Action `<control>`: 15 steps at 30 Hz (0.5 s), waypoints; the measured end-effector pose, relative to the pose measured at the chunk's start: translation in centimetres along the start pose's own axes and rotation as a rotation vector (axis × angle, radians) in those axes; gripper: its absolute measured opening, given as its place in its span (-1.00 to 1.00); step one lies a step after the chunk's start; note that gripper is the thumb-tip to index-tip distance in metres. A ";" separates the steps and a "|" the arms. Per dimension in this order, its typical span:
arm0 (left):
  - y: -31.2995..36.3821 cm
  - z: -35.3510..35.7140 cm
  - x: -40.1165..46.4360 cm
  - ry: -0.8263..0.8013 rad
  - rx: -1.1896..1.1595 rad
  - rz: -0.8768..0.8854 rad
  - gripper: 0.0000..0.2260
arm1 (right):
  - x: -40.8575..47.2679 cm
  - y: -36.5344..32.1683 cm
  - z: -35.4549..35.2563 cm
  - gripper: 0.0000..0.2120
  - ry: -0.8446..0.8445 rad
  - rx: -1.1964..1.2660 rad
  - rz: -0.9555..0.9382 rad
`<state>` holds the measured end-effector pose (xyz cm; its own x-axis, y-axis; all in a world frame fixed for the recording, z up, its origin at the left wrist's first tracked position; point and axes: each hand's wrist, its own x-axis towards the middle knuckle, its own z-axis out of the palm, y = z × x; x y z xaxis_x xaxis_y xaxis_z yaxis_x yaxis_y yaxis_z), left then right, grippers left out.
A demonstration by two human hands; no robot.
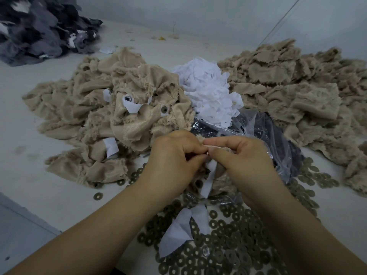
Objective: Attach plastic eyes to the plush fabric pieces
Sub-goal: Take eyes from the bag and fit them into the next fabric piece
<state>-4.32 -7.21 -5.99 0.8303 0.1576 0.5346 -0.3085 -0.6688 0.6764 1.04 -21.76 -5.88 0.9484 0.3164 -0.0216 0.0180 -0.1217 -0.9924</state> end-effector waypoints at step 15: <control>-0.9 0.6 0.1 -0.024 -0.092 0.009 -0.95 | -0.4 0.4 0.5 -0.74 -0.031 0.012 -0.035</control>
<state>-3.75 -7.02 -6.84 0.8377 0.1338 0.5295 -0.3564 -0.6008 0.7156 0.50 -21.42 -6.30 0.9370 0.3491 0.0096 0.0470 -0.0989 -0.9940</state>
